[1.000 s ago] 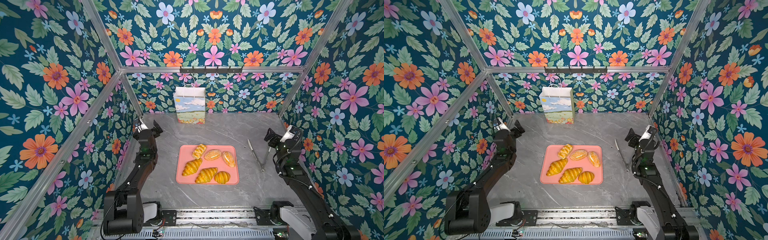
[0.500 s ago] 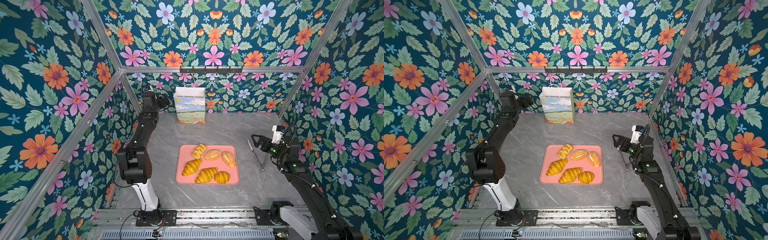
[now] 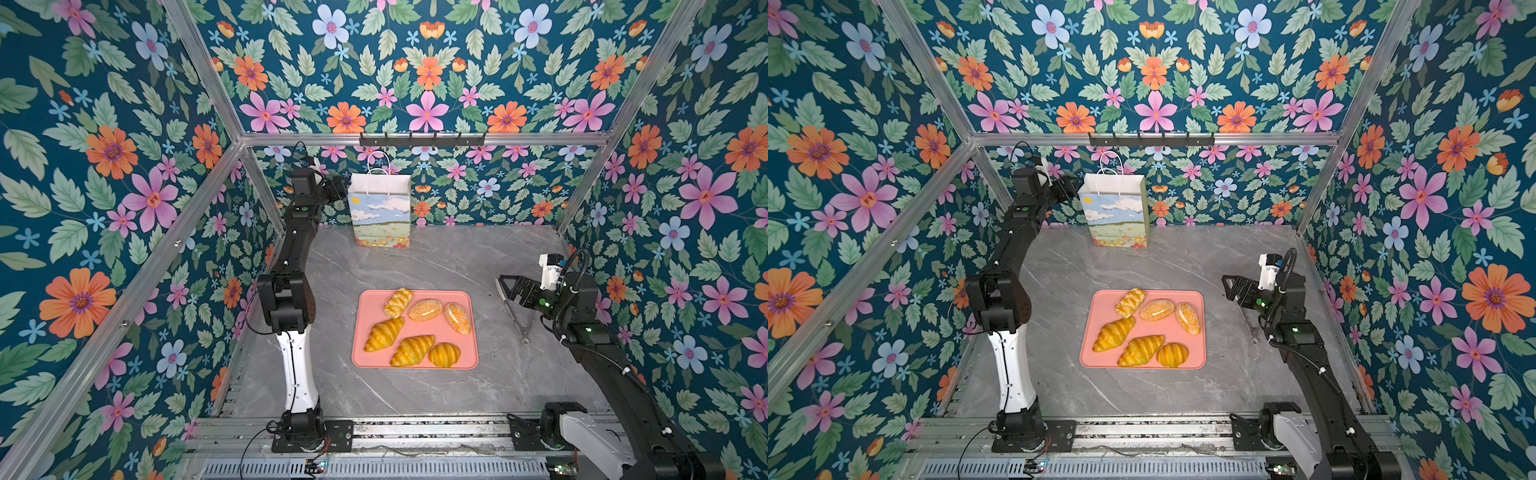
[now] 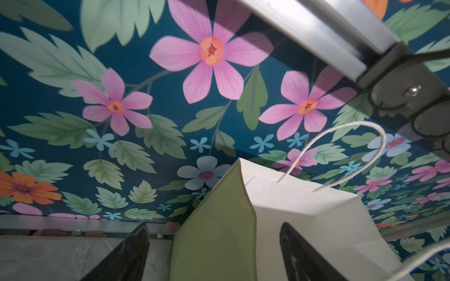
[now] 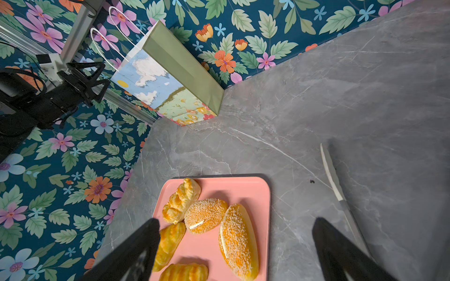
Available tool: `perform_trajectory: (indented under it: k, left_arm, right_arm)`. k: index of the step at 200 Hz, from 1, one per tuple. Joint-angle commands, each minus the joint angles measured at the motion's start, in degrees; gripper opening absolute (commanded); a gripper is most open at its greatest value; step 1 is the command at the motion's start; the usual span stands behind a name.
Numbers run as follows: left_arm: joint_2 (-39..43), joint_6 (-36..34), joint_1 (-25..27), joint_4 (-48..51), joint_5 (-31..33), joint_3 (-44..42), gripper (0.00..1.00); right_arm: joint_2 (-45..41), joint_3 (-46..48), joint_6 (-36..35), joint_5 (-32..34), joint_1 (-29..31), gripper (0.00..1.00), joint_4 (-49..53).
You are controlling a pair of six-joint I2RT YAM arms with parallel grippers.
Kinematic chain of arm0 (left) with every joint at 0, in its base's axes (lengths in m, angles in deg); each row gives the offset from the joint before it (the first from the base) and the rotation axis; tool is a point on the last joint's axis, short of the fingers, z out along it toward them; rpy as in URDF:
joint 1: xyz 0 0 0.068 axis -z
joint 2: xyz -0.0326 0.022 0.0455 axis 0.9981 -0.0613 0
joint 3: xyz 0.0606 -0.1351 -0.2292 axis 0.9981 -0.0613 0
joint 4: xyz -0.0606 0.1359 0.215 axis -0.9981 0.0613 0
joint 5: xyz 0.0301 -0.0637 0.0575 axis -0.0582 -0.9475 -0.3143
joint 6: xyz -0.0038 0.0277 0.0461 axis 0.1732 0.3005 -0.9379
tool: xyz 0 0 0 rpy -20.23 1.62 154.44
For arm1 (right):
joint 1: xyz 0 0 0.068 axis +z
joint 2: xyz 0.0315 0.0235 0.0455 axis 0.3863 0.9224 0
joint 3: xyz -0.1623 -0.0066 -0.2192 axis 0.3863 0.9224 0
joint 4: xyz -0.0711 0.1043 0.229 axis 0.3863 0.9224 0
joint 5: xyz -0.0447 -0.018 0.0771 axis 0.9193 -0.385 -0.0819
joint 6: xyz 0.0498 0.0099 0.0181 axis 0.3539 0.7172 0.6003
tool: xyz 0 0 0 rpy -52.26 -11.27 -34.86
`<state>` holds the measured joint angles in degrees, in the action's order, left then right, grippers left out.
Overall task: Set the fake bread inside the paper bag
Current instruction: 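Raise the left gripper to the paper bag while the right moves above the tongs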
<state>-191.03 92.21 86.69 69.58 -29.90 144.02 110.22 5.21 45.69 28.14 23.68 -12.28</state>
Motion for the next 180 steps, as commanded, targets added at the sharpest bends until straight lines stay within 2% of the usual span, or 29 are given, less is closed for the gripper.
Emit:
perform_trajectory:
  k: [1,86,151,180]
  left_arm:
    - [-1.45,0.44,-0.12,-0.91,-3.49,1.58,0.79]
    - [-2.71,-1.08,0.41,0.43,-5.85,2.53,0.60]
    - [-1.23,-3.21,1.29,3.14,-7.56,2.45,0.58]
    - [-1.02,-3.82,1.29,4.12,-6.55,2.50,0.48]
  right_arm:
    - [0.31,-0.51,-0.08,0.21,-0.04,0.98,-0.71]
    - [1.37,-0.29,-0.06,0.91,-0.01,0.98,-0.17]
    - [2.34,-0.37,-0.02,1.66,-0.02,0.97,0.62]
    - [2.79,-0.41,0.06,1.79,0.04,0.97,0.88]
